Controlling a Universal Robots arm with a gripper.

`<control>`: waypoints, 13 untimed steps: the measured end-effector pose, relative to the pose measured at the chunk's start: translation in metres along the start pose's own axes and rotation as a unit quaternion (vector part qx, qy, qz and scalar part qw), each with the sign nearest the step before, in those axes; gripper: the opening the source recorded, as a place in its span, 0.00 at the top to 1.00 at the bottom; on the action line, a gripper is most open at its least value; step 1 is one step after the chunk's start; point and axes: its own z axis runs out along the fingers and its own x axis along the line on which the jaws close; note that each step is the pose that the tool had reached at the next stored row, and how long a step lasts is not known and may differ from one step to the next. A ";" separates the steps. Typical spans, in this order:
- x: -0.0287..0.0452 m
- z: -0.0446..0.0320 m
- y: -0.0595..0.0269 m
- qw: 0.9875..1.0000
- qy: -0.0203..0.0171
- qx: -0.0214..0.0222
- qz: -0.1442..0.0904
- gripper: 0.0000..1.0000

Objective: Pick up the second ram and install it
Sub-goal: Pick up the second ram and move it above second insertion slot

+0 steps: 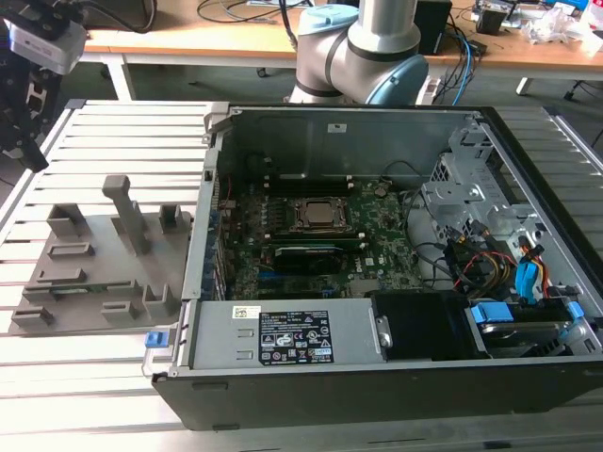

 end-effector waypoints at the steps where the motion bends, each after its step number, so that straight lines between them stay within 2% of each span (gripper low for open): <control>1: 0.0000 0.0000 0.0000 1.000 0.000 0.000 -0.003 0.89; 6: 0.0000 0.0000 0.0000 1.000 0.001 -0.001 -0.030 0.89; 8: 0.0000 0.0000 0.0000 0.999 0.002 -0.001 -0.047 0.89; 10: 0.0000 0.0000 -0.0001 0.997 0.004 -0.001 -0.072 0.89; 13: 0.0000 0.0000 0.0000 0.995 0.007 -0.001 -0.095 0.89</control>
